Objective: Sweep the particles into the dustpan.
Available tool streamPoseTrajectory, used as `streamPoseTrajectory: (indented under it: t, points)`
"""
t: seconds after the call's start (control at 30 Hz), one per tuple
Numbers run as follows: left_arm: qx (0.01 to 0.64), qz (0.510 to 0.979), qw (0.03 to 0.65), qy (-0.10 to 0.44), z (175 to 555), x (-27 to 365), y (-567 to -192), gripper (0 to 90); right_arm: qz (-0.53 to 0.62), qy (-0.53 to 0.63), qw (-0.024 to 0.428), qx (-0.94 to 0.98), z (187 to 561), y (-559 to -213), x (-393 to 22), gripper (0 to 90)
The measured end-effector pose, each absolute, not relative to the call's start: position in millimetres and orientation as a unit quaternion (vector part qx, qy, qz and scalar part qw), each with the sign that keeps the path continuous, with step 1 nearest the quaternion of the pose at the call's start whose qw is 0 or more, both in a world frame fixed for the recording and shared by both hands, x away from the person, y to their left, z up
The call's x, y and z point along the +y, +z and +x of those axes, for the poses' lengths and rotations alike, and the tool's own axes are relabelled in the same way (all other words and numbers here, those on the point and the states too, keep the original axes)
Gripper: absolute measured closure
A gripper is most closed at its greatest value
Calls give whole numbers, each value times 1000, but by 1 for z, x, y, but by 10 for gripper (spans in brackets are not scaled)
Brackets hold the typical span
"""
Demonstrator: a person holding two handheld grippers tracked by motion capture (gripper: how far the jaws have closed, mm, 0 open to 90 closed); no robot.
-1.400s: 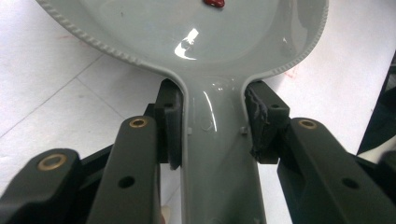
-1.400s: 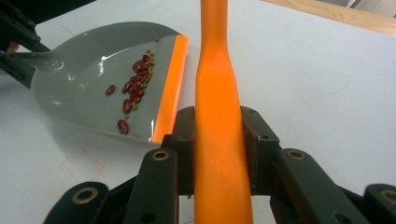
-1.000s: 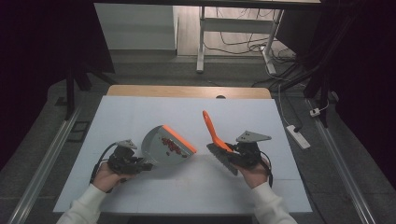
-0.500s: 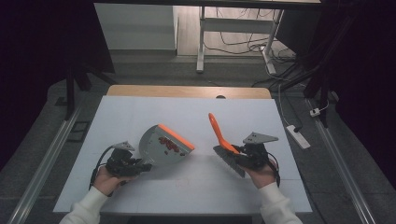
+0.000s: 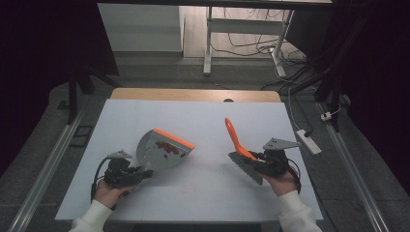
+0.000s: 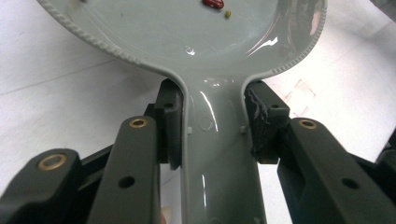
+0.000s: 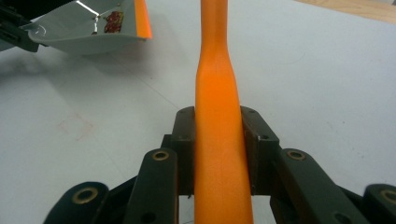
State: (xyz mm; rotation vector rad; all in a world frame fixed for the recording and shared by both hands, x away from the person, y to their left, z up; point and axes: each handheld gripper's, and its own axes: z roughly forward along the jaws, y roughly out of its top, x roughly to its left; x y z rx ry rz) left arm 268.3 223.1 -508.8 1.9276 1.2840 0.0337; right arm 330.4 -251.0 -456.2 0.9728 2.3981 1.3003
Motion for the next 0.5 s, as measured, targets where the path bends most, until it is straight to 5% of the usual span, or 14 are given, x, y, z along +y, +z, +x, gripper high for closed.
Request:
streamPoseTrajectory:
  t: [0.5]
  points:
    - [551,726,410,23,261,226,-513,614,339,444,92,824,331,-462,-257,700]
